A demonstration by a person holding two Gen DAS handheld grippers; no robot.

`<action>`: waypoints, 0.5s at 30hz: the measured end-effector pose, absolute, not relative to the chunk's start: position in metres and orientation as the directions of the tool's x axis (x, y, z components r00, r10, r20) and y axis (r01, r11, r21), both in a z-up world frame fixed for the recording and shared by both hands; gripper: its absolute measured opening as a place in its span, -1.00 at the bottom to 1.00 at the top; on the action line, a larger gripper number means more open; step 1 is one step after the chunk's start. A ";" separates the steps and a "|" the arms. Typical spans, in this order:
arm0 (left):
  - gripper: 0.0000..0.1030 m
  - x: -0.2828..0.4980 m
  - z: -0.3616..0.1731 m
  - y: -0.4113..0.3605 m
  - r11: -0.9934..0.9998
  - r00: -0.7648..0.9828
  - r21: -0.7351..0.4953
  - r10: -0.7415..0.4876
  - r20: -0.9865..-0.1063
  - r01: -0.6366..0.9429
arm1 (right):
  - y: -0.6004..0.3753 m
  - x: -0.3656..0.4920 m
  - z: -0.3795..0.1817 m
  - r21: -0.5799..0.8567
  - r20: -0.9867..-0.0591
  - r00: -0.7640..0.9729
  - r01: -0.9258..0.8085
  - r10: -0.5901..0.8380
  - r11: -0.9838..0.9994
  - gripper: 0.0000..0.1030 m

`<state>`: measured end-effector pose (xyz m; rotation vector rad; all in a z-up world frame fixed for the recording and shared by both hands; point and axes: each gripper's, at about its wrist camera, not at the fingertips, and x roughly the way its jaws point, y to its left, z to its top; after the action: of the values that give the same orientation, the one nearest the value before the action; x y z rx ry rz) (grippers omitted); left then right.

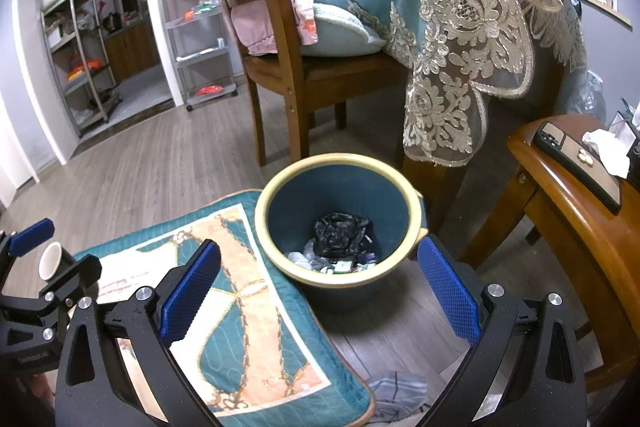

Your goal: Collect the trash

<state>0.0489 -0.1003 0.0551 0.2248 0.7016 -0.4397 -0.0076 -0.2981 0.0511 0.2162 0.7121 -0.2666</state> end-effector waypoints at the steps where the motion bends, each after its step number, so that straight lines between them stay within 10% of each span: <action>1: 0.89 0.049 0.055 -0.100 0.886 0.678 0.053 -0.314 -0.665 0.461 | -0.298 -0.008 0.051 0.104 -0.668 0.726 0.312 -0.166 0.944 0.90; 15: 0.89 0.042 0.060 -0.102 0.879 0.712 0.098 -0.307 -0.631 0.466 | -0.297 -0.007 0.051 0.103 -0.669 0.725 0.310 -0.164 0.945 0.90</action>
<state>0.0418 -0.1022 0.0598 0.2593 0.6489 -0.4336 -0.0073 -0.2969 0.0514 0.2145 0.7140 -0.2638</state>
